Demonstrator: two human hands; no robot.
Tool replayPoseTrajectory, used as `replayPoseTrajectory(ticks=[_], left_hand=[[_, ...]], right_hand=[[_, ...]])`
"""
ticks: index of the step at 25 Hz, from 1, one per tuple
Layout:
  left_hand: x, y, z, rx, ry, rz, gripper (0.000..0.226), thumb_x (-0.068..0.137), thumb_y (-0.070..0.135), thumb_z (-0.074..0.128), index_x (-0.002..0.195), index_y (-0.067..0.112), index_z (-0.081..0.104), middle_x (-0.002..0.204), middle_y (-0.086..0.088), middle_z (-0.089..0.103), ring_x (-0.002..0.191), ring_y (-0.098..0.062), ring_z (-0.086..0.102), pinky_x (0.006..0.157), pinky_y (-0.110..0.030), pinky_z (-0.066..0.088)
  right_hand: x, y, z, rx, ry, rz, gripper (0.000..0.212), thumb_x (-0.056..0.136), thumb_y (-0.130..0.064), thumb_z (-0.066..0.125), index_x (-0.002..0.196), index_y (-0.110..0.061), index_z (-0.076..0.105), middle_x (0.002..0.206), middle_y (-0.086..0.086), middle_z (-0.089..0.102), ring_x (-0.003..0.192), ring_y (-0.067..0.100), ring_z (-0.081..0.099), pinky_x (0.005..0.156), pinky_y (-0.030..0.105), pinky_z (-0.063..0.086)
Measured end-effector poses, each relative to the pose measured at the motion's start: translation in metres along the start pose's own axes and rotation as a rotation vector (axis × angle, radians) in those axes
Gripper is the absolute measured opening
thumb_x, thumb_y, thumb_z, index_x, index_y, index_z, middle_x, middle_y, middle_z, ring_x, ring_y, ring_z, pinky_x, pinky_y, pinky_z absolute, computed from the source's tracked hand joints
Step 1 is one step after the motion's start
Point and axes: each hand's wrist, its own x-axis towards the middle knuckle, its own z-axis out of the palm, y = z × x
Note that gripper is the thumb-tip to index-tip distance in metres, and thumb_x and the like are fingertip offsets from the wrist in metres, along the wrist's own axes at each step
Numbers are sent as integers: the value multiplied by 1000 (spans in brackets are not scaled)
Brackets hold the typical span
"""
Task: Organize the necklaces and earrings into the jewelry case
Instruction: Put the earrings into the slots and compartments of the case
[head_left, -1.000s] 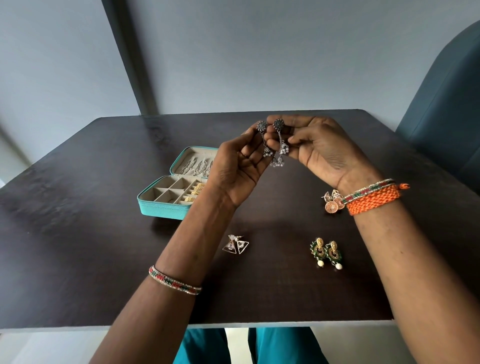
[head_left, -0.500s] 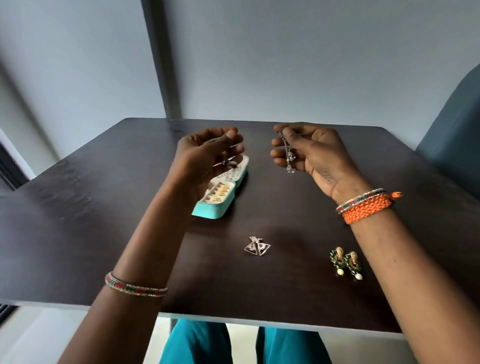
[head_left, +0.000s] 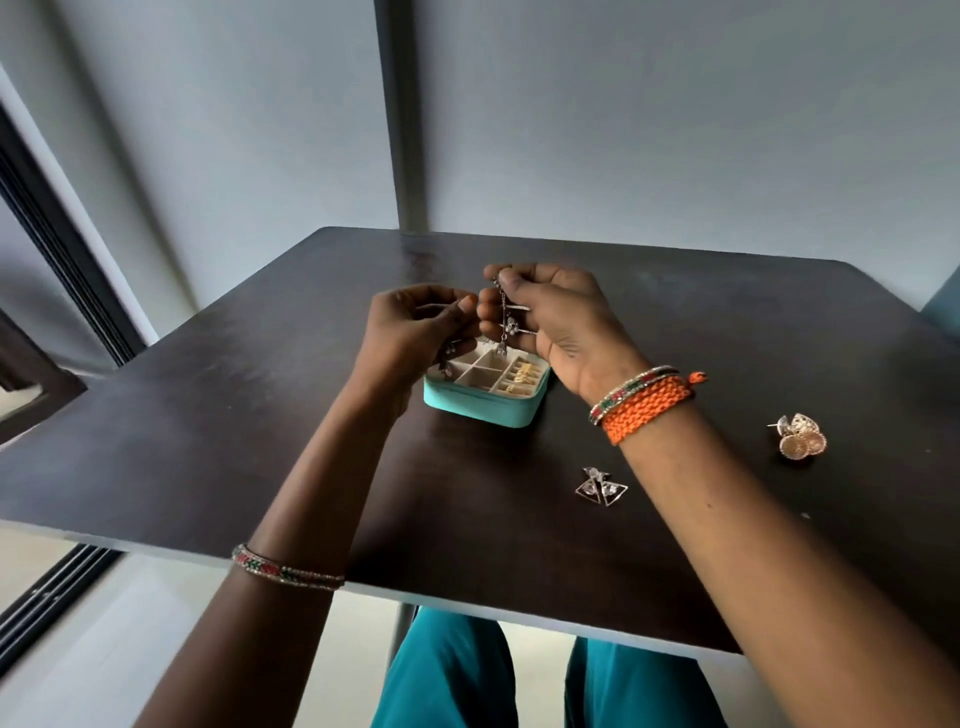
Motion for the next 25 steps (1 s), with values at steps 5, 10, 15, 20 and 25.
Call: replayPoseTrajectory(ticks=[5, 10, 15, 20, 25], left_hand=[[-14, -17, -11, 177, 91, -18, 12, 87, 3, 65, 77, 9, 67, 68, -7, 68, 58, -10, 62, 62, -21, 53], [-28, -18, -17, 168, 28, 11, 9, 85, 2, 66, 80, 8, 70, 67, -2, 70, 59, -9, 62, 62, -18, 51], [-30, -21, -13, 252, 88, 31, 4, 82, 7, 71, 81, 11, 73, 76, -14, 72, 69, -16, 64, 64, -21, 49], [-31, -34, -18, 317, 113, -34, 12, 78, 10, 75, 76, 22, 73, 70, -8, 65, 56, -5, 55, 53, -13, 42], [-34, -35, -25, 280, 105, -25, 18, 82, 3, 69, 80, 22, 70, 76, -3, 68, 63, -2, 63, 58, -11, 47]], right_hand=[[-7, 23, 3, -75, -3, 80, 18, 97, -4, 48, 87, -5, 63, 74, 9, 61, 60, 15, 60, 58, 25, 57], [-12, 32, 3, -131, -34, 89, 17, 96, -3, 48, 89, -7, 64, 74, 7, 61, 62, 14, 62, 56, 24, 57], [-9, 33, 0, -190, -13, 39, 18, 95, -4, 50, 87, -10, 65, 76, 7, 65, 67, 16, 66, 64, 28, 56], [-12, 31, 1, -183, -41, 10, 16, 96, -4, 51, 88, -7, 64, 78, 11, 66, 65, 16, 66, 64, 26, 58], [-13, 26, 9, -140, -32, -62, 13, 94, 1, 51, 92, -3, 64, 81, 13, 67, 69, 19, 67, 72, 33, 58]])
